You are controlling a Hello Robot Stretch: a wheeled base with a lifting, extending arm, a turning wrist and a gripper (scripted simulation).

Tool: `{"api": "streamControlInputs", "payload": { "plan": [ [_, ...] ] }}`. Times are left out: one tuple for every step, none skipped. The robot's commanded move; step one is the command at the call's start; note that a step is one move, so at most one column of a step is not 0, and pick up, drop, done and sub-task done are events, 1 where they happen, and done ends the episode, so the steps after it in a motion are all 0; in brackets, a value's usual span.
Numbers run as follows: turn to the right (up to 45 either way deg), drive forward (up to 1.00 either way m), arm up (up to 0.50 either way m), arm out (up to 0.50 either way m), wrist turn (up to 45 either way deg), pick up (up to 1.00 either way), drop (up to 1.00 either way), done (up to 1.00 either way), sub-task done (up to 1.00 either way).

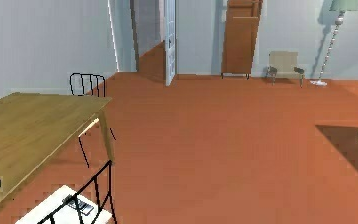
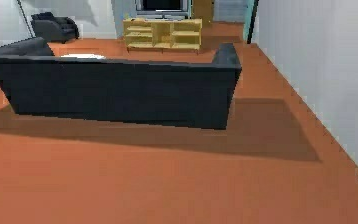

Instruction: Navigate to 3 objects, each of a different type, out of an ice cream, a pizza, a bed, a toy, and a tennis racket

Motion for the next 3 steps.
{"api": "streamControlInputs", "payload": {
  "plan": [
    [0.0, 0.85, 0.0, 0.0, 0.0, 0.0, 0.0, 0.0, 0.0],
    [-9.0, 0.0, 0.0, 0.0, 0.0, 0.0, 0.0, 0.0, 0.0],
    [-3.0, 0.0, 0.0, 0.0, 0.0, 0.0, 0.0, 0.0, 0.0]
  ]
}}
